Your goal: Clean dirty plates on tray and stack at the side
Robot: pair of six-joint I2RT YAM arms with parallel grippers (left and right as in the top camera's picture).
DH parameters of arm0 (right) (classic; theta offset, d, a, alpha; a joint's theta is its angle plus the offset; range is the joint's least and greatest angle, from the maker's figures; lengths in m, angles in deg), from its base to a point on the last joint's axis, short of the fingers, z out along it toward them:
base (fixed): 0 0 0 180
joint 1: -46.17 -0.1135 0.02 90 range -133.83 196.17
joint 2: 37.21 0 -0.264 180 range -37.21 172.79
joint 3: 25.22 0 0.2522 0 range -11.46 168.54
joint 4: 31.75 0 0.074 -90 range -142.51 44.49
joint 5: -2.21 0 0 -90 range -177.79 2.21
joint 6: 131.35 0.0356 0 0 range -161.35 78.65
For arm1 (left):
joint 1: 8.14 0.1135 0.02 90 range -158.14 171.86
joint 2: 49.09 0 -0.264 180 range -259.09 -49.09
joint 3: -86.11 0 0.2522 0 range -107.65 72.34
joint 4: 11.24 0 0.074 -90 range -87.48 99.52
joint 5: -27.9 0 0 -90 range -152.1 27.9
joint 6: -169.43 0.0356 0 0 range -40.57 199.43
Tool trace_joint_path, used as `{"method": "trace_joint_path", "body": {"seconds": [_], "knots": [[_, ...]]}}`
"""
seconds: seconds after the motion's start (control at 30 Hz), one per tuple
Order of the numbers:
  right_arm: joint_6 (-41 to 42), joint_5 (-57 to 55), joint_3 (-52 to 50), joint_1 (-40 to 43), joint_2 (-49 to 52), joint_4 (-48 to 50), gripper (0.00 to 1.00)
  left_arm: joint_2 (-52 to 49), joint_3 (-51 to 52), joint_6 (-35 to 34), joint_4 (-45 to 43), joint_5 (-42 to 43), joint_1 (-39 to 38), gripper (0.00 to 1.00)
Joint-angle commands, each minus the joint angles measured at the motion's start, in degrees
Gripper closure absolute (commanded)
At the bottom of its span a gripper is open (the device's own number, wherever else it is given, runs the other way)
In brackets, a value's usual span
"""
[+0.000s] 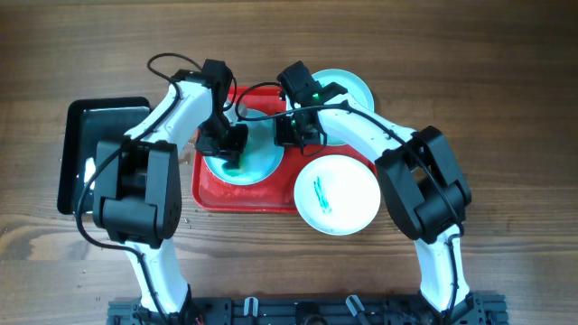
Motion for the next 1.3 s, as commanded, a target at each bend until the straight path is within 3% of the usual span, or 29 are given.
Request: {"method": "trace_joint_path", "body": {"seconds": [0.0, 0.07, 0.13, 0.23, 0.27, 0.4, 0.53, 0.6, 0.67, 0.73, 0.83, 0.93, 1.1, 1.27], "knots": [[0.1, 0.8, 0.6, -0.1, 1.2, -0.1, 0.96, -1.5, 0.4, 2.1, -8.3, 10.0, -0.3, 0.96], [0.1, 0.8, 0.6, -0.1, 1.2, -0.1, 0.96, -1.5, 0.4, -2.4, -15.3, 6.2, -0.3, 0.96], [0.1, 0.7, 0.6, -0.1, 1.2, -0.1, 0.96, -1.5, 0.4, -9.2, -19.7, -5.8, -0.3, 0.96], [0.0, 0.7, 0.6, -0.1, 1.2, -0.1, 0.96, -1.5, 0.4, -19.6, -18.3, -26.2, -0.3, 0.96], [0.0, 0.7, 0.6, -0.1, 1.2, -0.2, 0.96, -1.5, 0.4, -21.1, -16.5, -28.0, -0.3, 0.96], [0.0, 0.7, 0.6, -0.1, 1.2, -0.1, 0.96, -1.5, 0.4, -18.6, -7.1, -19.7, -0.3, 0.96], [0.0, 0.7, 0.6, -0.1, 1.2, -0.1, 0.96, -1.5, 0.4, 1.1, 0.4, 5.2, -0.3, 0.96], [0.0, 0.8, 0.6, -0.1, 1.2, -0.1, 0.96, -1.5, 0.3, 3.7, 0.0, 8.6, -0.3, 0.96], [0.0, 0.8, 0.6, -0.1, 1.2, -0.4, 0.96, -1.5, 0.3, 1.5, -5.4, 8.4, 0.1, 0.96], [0.1, 0.8, 0.6, -0.1, 1.2, -0.5, 0.96, -1.5, 0.3, -5.0, -11.2, 5.5, 1.2, 0.96], [0.1, 0.7, 0.6, -0.1, 1.2, -0.5, 0.96, -1.4, -1.0, -18.7, -16.1, -12.0, 3.9, 0.96], [0.6, 0.5, 0.6, -0.1, 1.2, -0.4, 0.96, -1.4, -10.8, -19.3, -7.2, -19.8, 5.7, 0.96], [0.5, 0.5, 0.6, -0.1, 1.2, -0.4, 0.96, -1.2, -27.5, -18.8, 7.9, -18.3, 6.6, 0.96], [-1.5, 0.7, 1.4, -0.1, 0.0, -0.5, 0.96, -0.6, -32.2, -18.7, 15.3, -15.3, 7.8, 0.96]]}}
